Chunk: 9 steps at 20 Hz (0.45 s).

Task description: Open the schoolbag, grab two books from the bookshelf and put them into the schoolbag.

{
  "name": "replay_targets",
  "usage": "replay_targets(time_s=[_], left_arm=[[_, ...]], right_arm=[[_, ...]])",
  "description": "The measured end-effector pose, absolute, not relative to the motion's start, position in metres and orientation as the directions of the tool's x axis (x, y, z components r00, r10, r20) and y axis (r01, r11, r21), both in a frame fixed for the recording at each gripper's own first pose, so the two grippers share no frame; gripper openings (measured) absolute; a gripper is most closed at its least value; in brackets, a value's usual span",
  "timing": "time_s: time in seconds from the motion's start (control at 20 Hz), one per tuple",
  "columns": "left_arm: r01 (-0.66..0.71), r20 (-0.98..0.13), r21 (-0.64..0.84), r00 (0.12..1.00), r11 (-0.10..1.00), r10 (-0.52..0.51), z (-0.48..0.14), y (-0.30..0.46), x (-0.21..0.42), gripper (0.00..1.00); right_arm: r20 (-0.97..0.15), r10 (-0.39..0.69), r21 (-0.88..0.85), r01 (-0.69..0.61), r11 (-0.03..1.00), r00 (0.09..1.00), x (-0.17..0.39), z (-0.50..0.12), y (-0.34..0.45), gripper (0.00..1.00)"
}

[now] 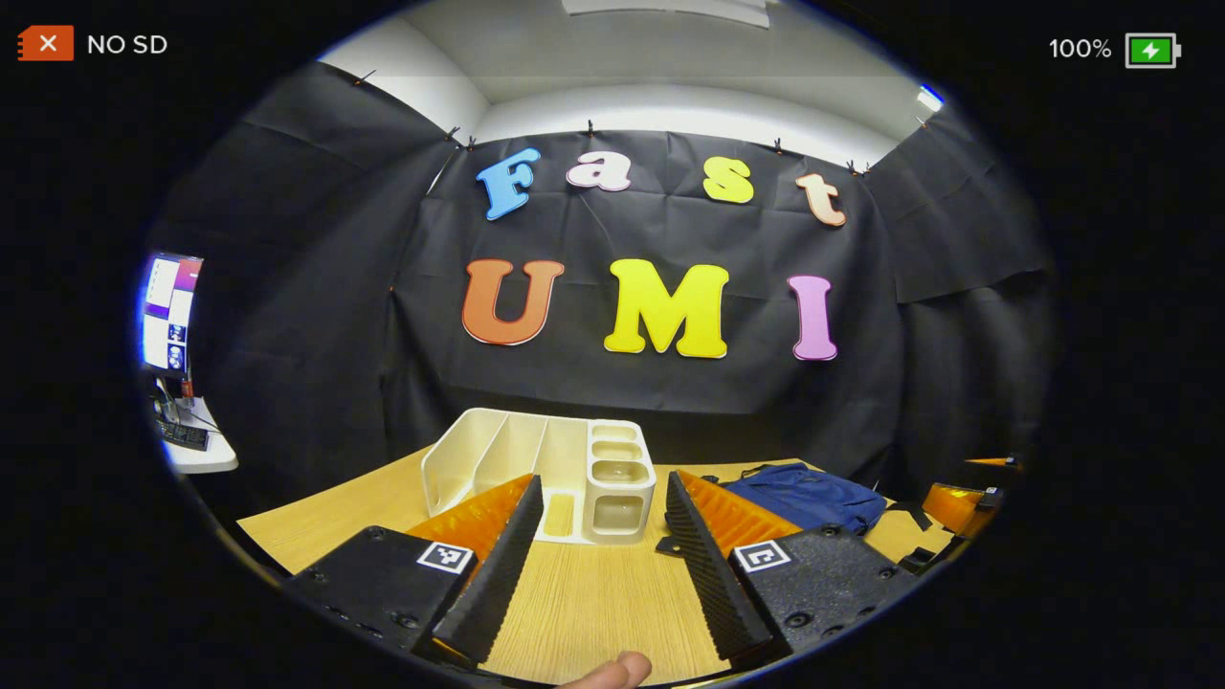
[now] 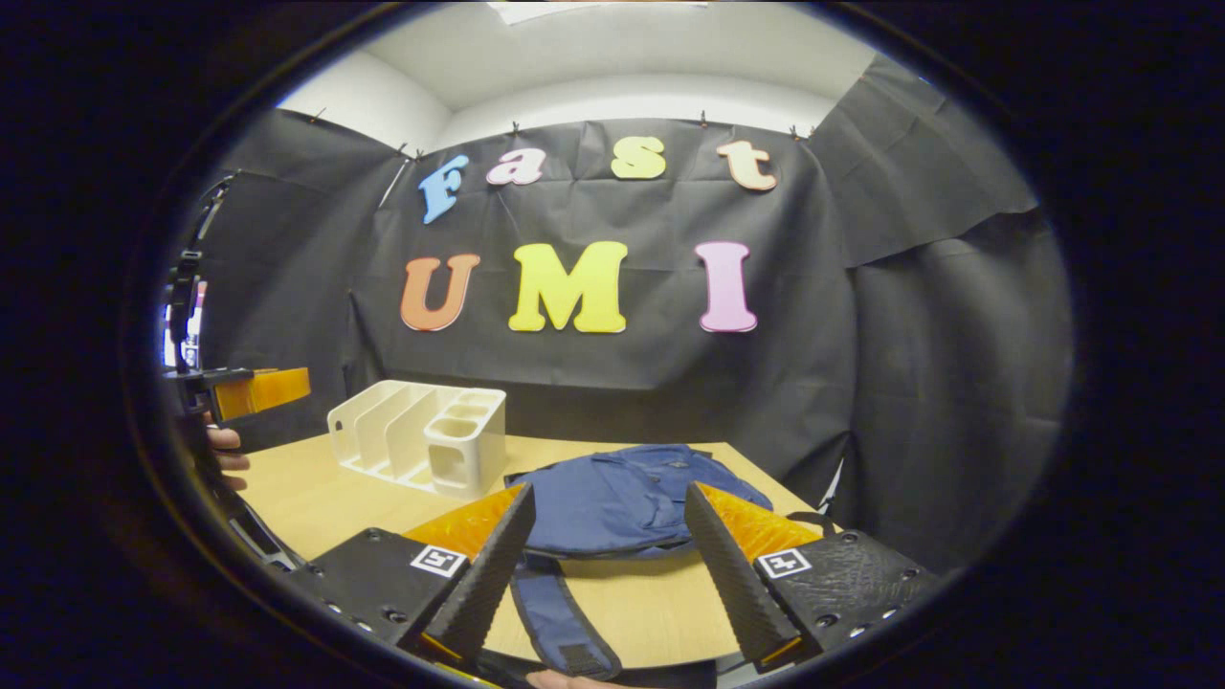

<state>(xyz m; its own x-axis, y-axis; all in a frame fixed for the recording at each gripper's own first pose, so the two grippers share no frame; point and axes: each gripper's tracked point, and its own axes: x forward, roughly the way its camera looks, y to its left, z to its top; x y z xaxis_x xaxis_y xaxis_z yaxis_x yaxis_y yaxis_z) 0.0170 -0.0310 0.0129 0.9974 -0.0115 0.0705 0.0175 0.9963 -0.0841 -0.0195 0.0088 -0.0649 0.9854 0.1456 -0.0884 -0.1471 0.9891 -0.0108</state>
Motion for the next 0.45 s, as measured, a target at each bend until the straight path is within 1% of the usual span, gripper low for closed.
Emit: replay_targets(time_s=[0.1, 0.2, 0.35, 0.4, 0.45], left_arm=[[-0.003, 0.075, -0.061, 0.997, 0.998, 0.008, 0.013, -0.025, 0.018, 0.84], [0.010, 0.049, -0.045, 0.999, 0.999, -0.007, 0.005, -0.030, 0.018, 0.84], [0.017, 0.049, -0.030, 0.999, 0.999, -0.016, 0.004, -0.031, 0.019, 0.83], [0.012, 0.053, -0.023, 0.999, 1.000, -0.011, 0.004, -0.030, 0.018, 0.84], [0.008, 0.058, -0.020, 0.998, 1.000, -0.006, 0.004, -0.030, 0.018, 0.84]], right_arm=[[-0.089, 0.149, -0.018, -0.151, 0.988, 0.985, -0.020, -0.065, 0.012, 0.94], [-0.088, 0.145, -0.023, -0.148, 0.989, 0.986, -0.021, -0.064, 0.011, 0.96], [-0.081, 0.137, -0.014, -0.139, 0.990, 0.987, -0.020, -0.060, 0.008, 0.98], [-0.078, 0.134, -0.013, -0.135, 0.991, 0.988, -0.020, -0.059, 0.007, 0.95], [-0.076, 0.128, -0.016, -0.130, 0.991, 0.989, -0.019, -0.058, 0.004, 0.95]])
